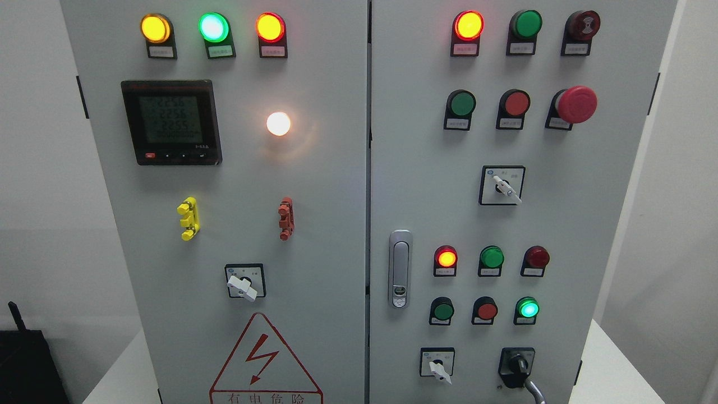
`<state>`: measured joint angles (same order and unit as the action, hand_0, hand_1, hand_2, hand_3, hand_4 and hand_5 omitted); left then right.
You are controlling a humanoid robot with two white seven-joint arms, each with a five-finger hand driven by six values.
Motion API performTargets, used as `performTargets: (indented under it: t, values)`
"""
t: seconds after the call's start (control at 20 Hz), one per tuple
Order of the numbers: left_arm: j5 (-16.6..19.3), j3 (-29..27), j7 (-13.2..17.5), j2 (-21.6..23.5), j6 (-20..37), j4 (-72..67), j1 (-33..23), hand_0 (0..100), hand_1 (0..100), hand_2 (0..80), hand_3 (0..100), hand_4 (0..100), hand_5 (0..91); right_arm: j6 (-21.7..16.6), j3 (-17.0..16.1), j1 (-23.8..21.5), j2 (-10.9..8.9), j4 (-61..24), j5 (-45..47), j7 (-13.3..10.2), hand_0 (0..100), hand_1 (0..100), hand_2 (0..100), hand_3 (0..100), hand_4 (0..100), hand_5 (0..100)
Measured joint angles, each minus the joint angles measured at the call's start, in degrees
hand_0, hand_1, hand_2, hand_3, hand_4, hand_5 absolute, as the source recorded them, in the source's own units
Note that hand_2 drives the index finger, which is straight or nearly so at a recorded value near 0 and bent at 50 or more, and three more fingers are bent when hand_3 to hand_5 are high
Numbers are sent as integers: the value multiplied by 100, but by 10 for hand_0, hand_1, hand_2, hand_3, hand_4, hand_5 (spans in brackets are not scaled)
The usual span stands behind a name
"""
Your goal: Trip black knob to open circuit
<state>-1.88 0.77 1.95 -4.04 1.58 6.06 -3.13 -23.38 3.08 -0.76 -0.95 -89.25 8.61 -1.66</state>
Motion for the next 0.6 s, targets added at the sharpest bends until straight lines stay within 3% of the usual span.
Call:
performTargets:
  t: [0.6]
  values:
    - [0, 0, 0, 0, 0, 0, 0, 120, 389, 0, 0, 0, 0, 0, -116, 0, -50, -2, 14, 6, 752, 774, 0, 1000, 917, 901]
